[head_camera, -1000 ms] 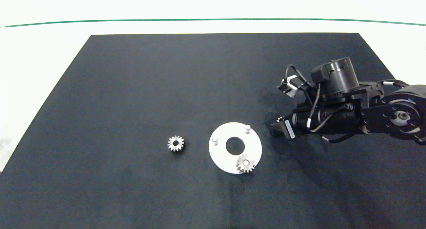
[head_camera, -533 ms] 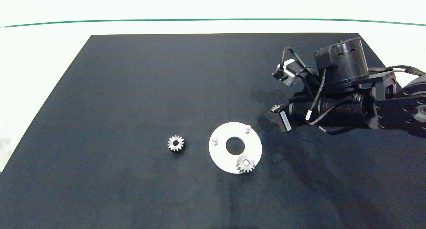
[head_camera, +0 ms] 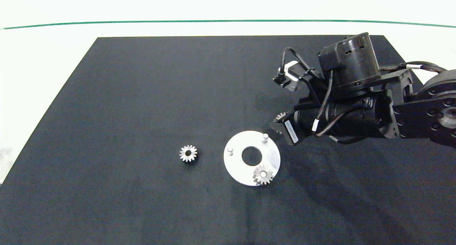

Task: Install three planetary gears onto the carrier pins

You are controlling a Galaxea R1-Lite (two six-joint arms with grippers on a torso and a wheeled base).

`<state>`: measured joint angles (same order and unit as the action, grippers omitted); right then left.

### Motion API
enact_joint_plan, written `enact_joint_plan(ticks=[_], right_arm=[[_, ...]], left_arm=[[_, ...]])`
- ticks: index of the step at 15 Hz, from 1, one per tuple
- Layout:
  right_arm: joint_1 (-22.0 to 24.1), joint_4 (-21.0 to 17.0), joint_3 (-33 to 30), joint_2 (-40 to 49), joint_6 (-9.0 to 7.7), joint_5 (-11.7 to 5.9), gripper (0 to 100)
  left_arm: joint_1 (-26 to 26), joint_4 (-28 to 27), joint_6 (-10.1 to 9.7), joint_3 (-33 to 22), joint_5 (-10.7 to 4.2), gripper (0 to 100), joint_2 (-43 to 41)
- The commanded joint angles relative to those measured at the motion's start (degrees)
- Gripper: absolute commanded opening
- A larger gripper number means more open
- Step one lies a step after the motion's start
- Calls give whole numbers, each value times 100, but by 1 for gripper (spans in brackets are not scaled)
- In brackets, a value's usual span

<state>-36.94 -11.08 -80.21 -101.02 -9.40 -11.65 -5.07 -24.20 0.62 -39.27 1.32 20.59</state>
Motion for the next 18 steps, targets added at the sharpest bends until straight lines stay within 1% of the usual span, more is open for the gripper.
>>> enact_joint_plan(ticks=[1,3,10,16,18], right_arm=[[-147,9,6,-207,8,-39,0],[-209,9,6,-286,17,-39,0],[-200,45,6,-462,26,-30,0],[-200,71,-117,-585,35,-21,0],[-209,71,-135,-638,158,-30,0]], left_arm=[[-3,-15,-1,-72,0,100,-2],[-3,-24,-1,-81,0,100,-11],[-11,-24,-9,-64,0,100,-11],[-3,-24,-9,-72,0,100,-20],[-3,-24,-9,-64,0,100,-20]])
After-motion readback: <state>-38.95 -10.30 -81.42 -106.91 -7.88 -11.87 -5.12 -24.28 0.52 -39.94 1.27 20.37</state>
